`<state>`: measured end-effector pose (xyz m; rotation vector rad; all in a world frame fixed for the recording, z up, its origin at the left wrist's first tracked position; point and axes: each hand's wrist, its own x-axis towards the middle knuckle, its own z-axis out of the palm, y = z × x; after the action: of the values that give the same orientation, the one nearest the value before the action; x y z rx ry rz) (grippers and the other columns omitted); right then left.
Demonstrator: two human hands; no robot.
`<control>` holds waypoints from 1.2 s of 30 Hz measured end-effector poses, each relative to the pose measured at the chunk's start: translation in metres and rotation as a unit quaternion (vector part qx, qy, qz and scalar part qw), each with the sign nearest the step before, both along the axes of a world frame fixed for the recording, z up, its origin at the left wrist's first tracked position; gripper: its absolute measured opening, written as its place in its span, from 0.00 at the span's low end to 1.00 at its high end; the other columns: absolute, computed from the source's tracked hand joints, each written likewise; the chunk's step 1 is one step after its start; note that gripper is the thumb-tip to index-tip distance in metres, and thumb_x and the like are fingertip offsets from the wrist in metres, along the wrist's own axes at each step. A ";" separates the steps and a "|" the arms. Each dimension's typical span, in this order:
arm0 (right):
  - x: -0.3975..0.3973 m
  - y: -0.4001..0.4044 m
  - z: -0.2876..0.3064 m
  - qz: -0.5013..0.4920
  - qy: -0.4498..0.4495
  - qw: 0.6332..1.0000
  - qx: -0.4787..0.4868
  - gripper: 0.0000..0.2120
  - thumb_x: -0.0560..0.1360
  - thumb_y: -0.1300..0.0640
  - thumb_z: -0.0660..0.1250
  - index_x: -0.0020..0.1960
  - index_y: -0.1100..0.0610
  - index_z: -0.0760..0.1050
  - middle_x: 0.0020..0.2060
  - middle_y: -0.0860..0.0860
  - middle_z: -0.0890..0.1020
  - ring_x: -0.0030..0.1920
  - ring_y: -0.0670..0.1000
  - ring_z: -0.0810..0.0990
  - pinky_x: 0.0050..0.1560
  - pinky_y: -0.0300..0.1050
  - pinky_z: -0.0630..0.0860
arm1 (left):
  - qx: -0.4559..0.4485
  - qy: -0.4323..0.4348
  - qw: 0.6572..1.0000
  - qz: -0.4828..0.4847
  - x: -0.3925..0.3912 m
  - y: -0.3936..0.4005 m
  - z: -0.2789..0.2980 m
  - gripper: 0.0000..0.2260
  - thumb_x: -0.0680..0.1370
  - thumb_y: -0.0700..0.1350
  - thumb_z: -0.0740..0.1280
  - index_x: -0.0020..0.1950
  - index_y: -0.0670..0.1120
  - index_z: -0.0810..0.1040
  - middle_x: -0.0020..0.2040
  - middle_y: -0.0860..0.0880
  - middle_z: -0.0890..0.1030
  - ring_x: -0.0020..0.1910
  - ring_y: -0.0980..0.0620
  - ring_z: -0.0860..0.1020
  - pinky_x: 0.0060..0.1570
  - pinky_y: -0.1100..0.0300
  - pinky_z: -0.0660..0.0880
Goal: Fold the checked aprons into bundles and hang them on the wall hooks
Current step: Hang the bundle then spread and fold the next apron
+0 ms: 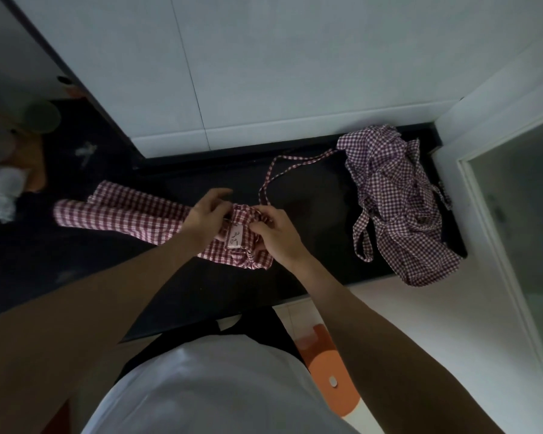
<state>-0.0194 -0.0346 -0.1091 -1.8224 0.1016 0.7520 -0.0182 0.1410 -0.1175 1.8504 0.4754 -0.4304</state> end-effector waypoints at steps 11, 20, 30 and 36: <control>-0.007 -0.010 -0.008 -0.014 -0.043 0.999 -0.009 0.16 0.74 0.55 0.69 0.61 0.50 0.77 0.58 0.49 0.75 0.61 0.49 0.77 0.66 0.55 0.74 | 0.108 0.136 0.967 -0.189 -0.009 -0.011 0.020 0.29 0.76 0.65 0.65 0.72 0.52 0.67 0.62 0.45 0.69 0.48 0.49 0.80 0.41 0.57 0.80; -0.050 -0.021 -0.019 -0.137 -0.068 0.988 -0.023 0.33 0.72 0.65 0.71 0.73 0.49 0.65 0.65 0.45 0.68 0.64 0.45 0.73 0.62 0.48 0.78 | -0.264 0.241 0.928 0.101 -0.019 0.011 0.016 0.08 0.77 0.32 0.57 0.48 0.40 0.74 0.55 0.41 0.78 0.50 0.46 0.77 0.53 0.55 0.77; -0.075 0.013 -0.055 -0.024 -0.258 0.956 -0.136 0.56 0.64 0.50 0.83 0.80 0.61 0.52 0.75 0.57 0.65 0.75 0.52 0.64 0.73 0.43 0.64 | -0.231 0.318 0.910 0.132 -0.020 -0.018 0.012 0.12 0.83 0.48 0.60 0.57 0.41 0.75 0.54 0.43 0.81 0.49 0.48 0.79 0.47 0.54 0.75; -0.048 -0.008 -0.061 -0.104 -0.257 0.953 -0.118 0.38 0.72 0.54 0.75 0.77 0.60 0.64 0.71 0.56 0.72 0.72 0.53 0.71 0.70 0.56 0.72 | 0.071 0.118 0.980 -0.147 -0.013 -0.027 -0.001 0.20 0.85 0.54 0.53 0.69 0.44 0.73 0.67 0.42 0.75 0.62 0.44 0.76 0.65 0.58 0.68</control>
<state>-0.0669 -0.0421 -0.1697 -2.1413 0.0411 0.1034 -0.0308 0.1143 -0.1181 2.0266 0.4008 -0.8420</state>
